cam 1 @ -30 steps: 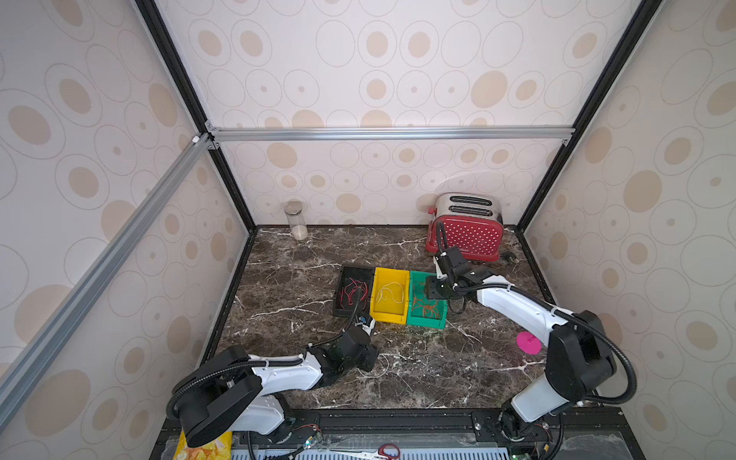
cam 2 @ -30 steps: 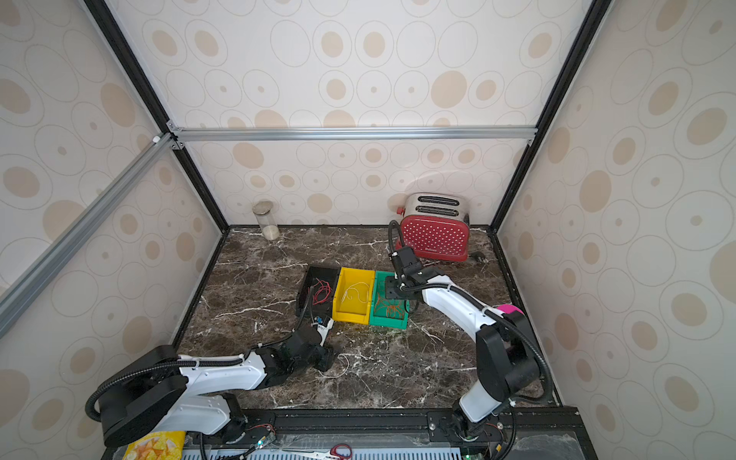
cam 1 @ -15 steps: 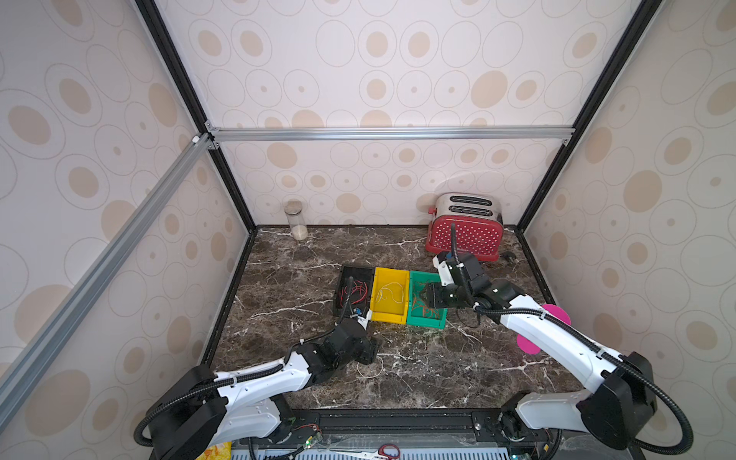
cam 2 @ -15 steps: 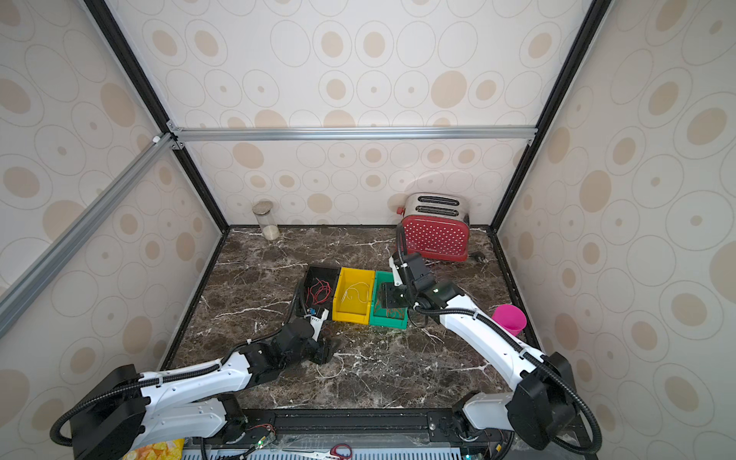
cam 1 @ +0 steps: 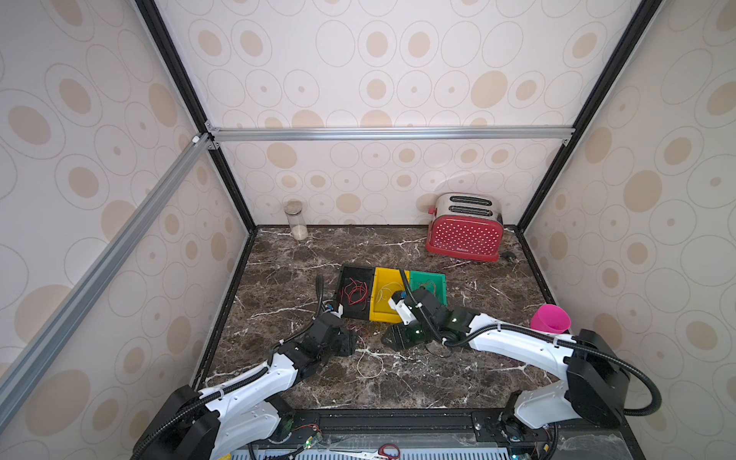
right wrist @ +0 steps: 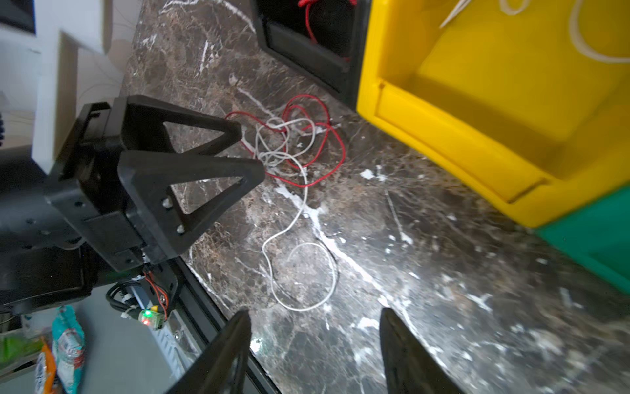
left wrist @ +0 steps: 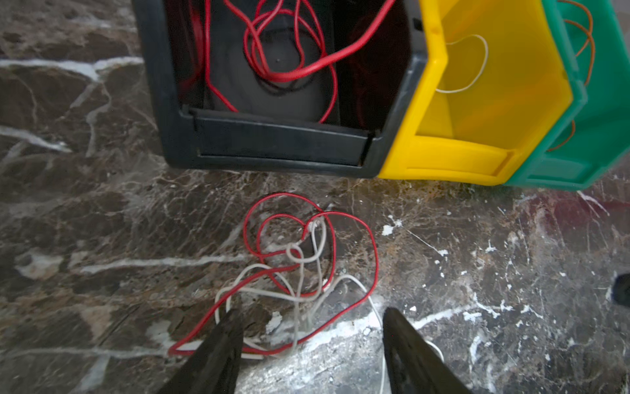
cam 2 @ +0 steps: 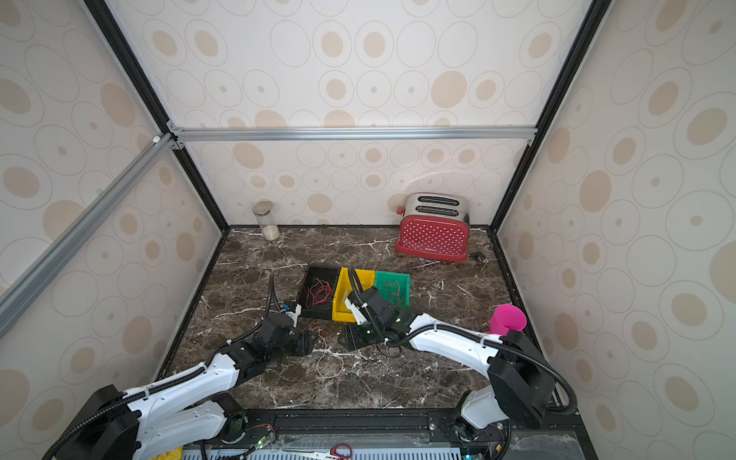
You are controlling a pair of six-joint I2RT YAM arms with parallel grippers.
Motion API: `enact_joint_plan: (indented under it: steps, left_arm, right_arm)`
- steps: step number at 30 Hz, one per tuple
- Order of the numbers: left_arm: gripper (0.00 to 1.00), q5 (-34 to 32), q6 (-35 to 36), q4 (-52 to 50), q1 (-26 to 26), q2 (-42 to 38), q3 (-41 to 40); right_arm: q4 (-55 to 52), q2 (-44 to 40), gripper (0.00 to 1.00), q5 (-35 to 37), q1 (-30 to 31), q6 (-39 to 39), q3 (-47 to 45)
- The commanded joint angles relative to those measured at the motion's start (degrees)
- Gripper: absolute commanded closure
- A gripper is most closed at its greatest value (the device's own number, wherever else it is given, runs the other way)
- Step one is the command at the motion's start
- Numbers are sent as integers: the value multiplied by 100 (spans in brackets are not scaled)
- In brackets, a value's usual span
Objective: Untangle and sort cables by color
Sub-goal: Untie the cable.
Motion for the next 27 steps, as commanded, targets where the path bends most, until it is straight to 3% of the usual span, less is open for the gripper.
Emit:
enact_joint_plan:
  steps: [1,12,17,23,27]
  left_arm:
    - [38,378,-141,340,246,15,-149]
    - [59,593,-287,1083,348,162,-458]
    - [65,666,-351,1292,348,279,-556]
    - [72,739,-438,1539,343,360,-635]
    - [75,793,-467,1664,356,396,-670]
  right_arm:
    - [943,406,41,-386,16,572,-103]
    - [1868,1733,48,-932,224,1396,131]
    - [2248,2134,52,-1103,288,1638,245]
    - [2379,2431,63,-1157,335,1773,325]
    - [2396,2557,77,-1119,339,1771,360]
